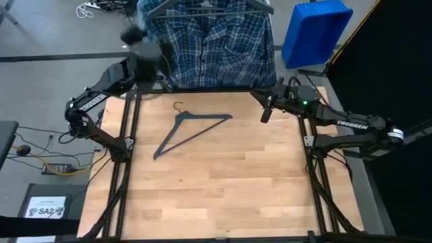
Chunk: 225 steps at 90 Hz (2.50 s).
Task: Hang clothes
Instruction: Hang the black hanger on the hanging rack
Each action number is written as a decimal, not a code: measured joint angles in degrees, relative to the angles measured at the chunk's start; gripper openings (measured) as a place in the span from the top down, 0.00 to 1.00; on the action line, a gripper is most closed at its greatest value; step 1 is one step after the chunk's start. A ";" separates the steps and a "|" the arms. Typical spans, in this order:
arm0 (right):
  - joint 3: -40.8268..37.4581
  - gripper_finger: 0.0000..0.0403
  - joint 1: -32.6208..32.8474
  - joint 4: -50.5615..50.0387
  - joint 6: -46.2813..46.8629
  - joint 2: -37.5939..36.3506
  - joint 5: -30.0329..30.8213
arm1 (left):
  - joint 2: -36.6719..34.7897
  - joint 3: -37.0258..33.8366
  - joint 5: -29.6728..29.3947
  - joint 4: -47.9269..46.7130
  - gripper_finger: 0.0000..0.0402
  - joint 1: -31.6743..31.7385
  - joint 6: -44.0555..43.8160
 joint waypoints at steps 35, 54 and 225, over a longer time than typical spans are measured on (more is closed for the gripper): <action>0.31 0.90 2.83 2.94 7.20 19.65 -4.11 | 0.46 -18.50 27.58 -30.75 0.26 -13.18 -58.24; 3.96 0.89 2.82 1.59 12.82 28.16 -18.26 | 0.55 -41.49 49.43 -12.45 0.28 -16.90 -55.81; 5.46 0.92 -2.78 -13.83 12.47 18.92 -24.98 | 0.63 -64.98 45.33 8.04 1.00 -16.38 -45.62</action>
